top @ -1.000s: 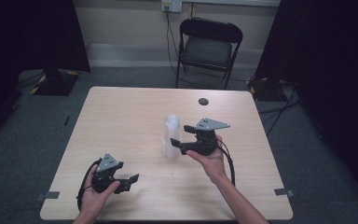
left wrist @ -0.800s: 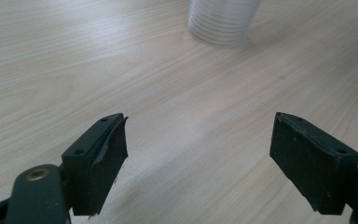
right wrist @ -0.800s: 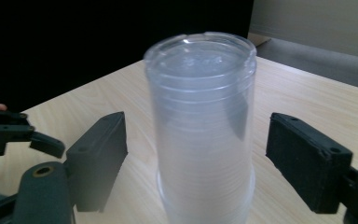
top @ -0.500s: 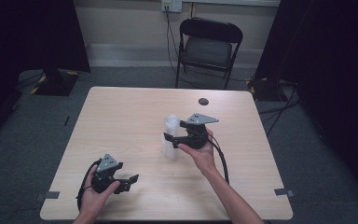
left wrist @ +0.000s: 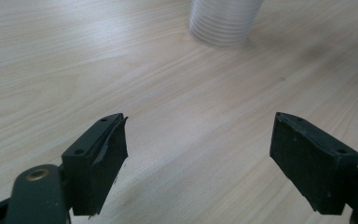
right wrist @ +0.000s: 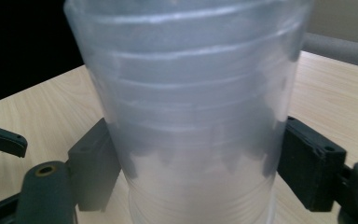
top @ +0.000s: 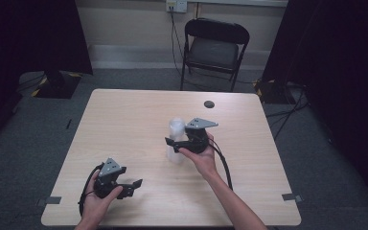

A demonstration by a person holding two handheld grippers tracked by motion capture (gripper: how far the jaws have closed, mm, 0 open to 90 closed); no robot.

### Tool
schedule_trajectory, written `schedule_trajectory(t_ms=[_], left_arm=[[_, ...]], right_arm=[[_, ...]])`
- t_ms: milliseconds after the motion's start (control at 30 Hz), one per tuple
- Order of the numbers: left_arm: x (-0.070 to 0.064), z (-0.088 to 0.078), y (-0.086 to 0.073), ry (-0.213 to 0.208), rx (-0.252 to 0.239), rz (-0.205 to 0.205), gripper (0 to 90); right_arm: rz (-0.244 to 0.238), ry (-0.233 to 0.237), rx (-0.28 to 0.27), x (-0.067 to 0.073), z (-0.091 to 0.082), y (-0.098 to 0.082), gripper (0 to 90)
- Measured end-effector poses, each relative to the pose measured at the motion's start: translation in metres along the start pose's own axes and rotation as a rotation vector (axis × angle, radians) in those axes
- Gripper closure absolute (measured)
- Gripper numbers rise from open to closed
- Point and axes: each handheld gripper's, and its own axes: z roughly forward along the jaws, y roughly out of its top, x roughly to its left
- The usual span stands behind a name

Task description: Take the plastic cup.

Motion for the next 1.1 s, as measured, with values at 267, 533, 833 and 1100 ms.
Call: schedule_trajectory(t_ms=[267,533,833,1100], left_arm=[[0.001,0.0,0.0,0.001,-0.001,-0.004,18.5],[0.0,0.0,0.0,0.002,0.001,-0.003,18.5],[0.0,0.001,0.0,-0.001,0.002,-0.008,18.5],[0.001,0.001,0.0,0.001,0.004,-0.004,18.5]], right_arm=[[-0.009,-0.015,-0.013,0.002,0.003,-0.001,24.4],[-0.01,-0.016,-0.02,0.001,0.003,0.0,28.6],[-0.012,-0.019,-0.036,0.002,0.0,0.005,28.6],[-0.01,-0.015,-0.058,0.003,-0.003,0.013,29.1]])
